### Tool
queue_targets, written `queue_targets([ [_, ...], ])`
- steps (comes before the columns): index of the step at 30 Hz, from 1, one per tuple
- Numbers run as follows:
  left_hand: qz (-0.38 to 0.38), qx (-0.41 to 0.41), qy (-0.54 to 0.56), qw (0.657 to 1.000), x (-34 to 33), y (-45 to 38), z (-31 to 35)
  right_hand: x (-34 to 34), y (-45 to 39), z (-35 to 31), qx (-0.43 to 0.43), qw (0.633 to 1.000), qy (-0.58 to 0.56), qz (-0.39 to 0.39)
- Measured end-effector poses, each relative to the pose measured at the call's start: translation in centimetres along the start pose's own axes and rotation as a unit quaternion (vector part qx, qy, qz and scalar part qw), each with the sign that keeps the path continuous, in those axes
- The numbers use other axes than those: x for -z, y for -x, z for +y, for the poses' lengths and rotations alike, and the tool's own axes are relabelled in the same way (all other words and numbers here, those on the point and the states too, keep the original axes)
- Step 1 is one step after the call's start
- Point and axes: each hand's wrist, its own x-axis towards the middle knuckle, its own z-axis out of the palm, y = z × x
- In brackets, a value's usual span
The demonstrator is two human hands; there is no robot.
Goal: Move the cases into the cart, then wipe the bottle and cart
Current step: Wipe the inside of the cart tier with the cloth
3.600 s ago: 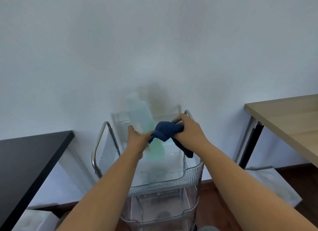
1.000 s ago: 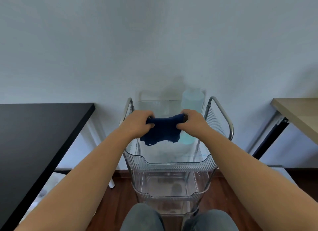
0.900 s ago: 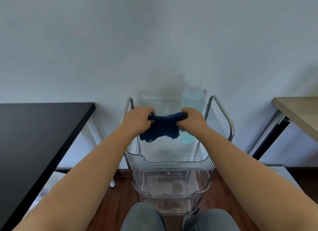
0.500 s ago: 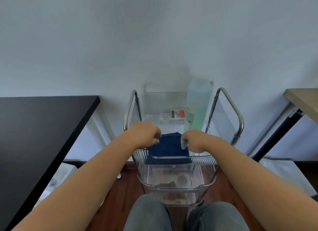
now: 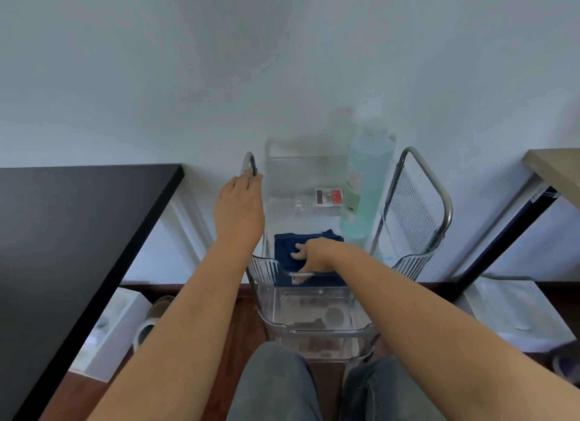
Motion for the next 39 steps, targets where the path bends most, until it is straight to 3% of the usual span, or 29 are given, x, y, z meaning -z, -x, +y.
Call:
queue_targets([
  [7, -0.029, 0.001, -0.011, 1.0, 0.5, 0.2, -0.4, 0.1, 1.9, 2.9, -0.115, 0.99, 0.07, -0.035],
  [15, 0.0, 0.01, 0.016, 1.0, 0.0, 0.7, -0.3, -1.3, 3.9, 6.4, -0.269, 0.961, -0.002, 0.058],
  [20, 0.03, 0.023, 0.151, 0.988, -0.3, 1.0, -0.5, -2.2, 3.6, 5.9, -0.302, 0.95, 0.005, 0.079],
  [26, 0.113, 0.064, 0.315, 0.94, -1.0, 2.7, -0.5, -2.5, 2.5, 4.3, -0.284, 0.951, 0.0, 0.118],
  [30, 0.121, 0.075, 0.331, 0.933, -1.1, 2.5, -0.1, -1.4, 2.0, 2.2, -0.232, 0.965, -0.019, 0.122],
  [39, 0.129, 0.08, 0.328, 0.933, -1.4, 2.7, -0.4, 0.7, -0.5, -3.8, -0.021, 0.983, -0.062, 0.169],
])
